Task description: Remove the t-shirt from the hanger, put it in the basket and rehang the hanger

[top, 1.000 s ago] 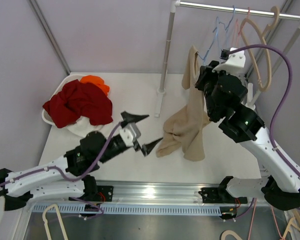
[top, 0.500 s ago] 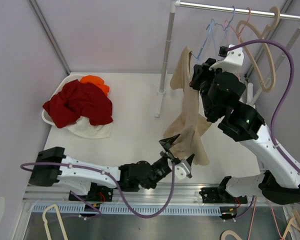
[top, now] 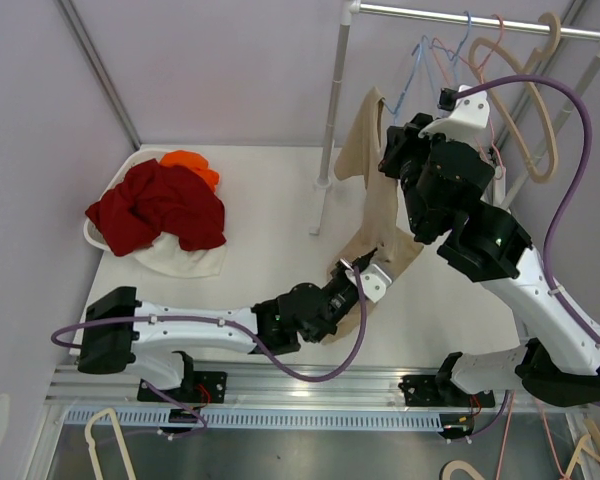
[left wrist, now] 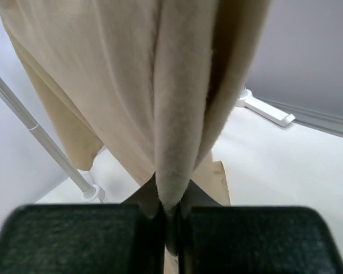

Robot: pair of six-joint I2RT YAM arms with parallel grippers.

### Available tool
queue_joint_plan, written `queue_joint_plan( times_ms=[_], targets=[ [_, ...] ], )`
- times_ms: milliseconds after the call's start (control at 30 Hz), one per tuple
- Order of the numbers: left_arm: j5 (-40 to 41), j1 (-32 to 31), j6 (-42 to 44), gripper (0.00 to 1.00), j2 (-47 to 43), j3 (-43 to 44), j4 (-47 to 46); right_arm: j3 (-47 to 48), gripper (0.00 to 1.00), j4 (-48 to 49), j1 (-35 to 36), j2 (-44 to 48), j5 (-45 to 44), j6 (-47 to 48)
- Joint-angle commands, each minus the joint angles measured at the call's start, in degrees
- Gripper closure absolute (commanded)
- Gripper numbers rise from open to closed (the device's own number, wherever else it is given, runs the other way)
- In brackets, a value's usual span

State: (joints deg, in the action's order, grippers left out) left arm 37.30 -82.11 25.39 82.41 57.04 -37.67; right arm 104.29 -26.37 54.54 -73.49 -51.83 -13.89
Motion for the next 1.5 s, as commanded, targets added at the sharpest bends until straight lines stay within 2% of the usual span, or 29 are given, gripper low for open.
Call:
queue_joint_plan(
  times_ms=[0,100,267,400,567,767,1000,1067,1233,1367,1467],
  targets=[
    [-1.3,0.1,-5.3,0.99,-0.4,3.3,5.6,2.8,1.0,3.6,0.5,0.8,-2.5,1.1],
    [-1.1,-3.0,-3.8,0.99,-2.2,1.9,5.3,2.5,1.0,7.7,0.4,-0.5,-4.3,4.5],
    [9.8,-11.7,6.9,0.99,-3.1,3.9,1.1,-2.0,1.0,22.1,0.0,-2.4,-6.2,13.8],
    [12.5,-18.7,9.0,0.99,-6.3,6.8,2.9,-0.4,1.0,23.0,-3.2,-7.4,-4.9,15.3],
    [13.7,-24.1,12.4,0.99,-9.5,8.5,2.9,-0.4,1.0,24.3,-4.8,-10.4,-4.2,15.5],
    [18.2,-29.9,21.5,0.99,-8.9,8.3,-6.1,-0.2,1.0,23.6,-6.7,-12.2,-3.2,14.4],
    [20.4,-33.7,16.0,0.99,-9.9,3.6,-6.4,3.1,1.0,20.4,-11.6,-13.4,-0.6,12.8],
    [19.7,-33.9,11.4,0.99,-10.4,2.0,-4.1,5.3,1.0,18.4,-13.1,-13.6,1.0,10.5],
    [15.8,-32.8,1.7,0.99,-8.8,-3.9,-3.9,8.6,1.0,15.0,-13.2,-13.3,2.6,8.0],
    [12.3,-32.2,-3.1,0.99,-4.3,-6.9,-7.8,13.3,1.0,12.9,-13.6,-14.9,3.3,8.2],
    [13.2,-28.7,-5.6,0.99,-1.1,-6.8,-7.9,15.8,1.0,5.4,-13.5,-14.8,6.5,3.6]
  ],
)
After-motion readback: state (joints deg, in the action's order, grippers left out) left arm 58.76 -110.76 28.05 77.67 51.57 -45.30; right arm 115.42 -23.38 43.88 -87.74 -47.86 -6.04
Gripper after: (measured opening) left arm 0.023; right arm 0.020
